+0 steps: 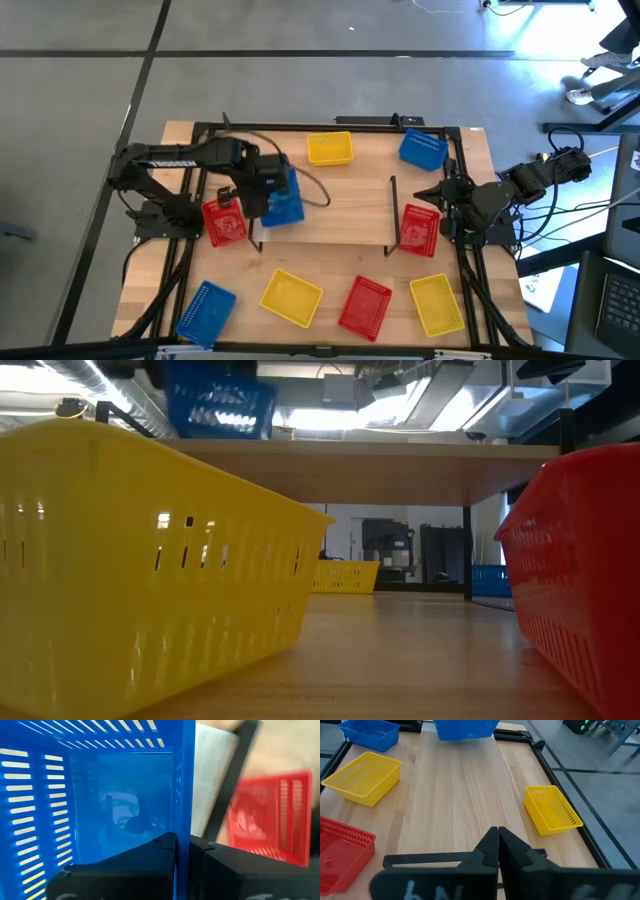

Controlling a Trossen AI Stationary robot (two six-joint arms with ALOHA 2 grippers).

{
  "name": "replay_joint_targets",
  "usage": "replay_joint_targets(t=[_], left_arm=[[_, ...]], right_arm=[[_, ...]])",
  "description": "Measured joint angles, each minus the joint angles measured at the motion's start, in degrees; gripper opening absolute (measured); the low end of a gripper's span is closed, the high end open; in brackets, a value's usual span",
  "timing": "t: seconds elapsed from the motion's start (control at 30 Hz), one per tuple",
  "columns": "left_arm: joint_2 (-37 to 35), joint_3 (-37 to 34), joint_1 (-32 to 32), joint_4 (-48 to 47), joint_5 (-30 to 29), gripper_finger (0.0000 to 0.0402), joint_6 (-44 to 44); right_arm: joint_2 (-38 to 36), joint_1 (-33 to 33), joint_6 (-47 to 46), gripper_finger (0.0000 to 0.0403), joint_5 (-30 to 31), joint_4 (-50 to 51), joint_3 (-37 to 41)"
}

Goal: Stack baskets on shelf by color
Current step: Put the top left blue bin on the shelf

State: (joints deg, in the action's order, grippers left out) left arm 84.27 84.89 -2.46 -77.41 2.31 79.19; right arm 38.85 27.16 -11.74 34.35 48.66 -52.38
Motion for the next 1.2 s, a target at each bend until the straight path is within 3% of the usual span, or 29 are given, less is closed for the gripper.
replay_joint_targets(t=[0.2, 0.47, 0.63, 0.9, 1.2], left_arm=[[0.0, -5.3, 3.0, 1.9, -2.5, 0.0, 0.1], [-0.1, -6.7, 3.5, 8.0, -2.6, 0.0, -14.0], [-0.5, -6.7, 3.5, 9.1, 3.0, 0.0, -18.7], [-0.6, -6.7, 3.5, 10.7, 3.2, 0.0, -24.8], [-0.8, -6.7, 3.4, 10.3, 3.2, 0.0, -23.1]], right_arm=[[0.0, 0.0, 0.1, 0.0, 0.0, -0.1, 0.0], [0.0, 0.0, 0.2, 0.0, 0.0, -1.4, 0.0], [0.0, 0.0, 0.2, 0.0, 0.0, -1.3, 0.0], [0.0, 0.0, 0.1, 0.0, 0.0, -1.4, 0.0], [0.0, 0.0, 0.0, 0.0, -0.1, -1.7, 0.0]])
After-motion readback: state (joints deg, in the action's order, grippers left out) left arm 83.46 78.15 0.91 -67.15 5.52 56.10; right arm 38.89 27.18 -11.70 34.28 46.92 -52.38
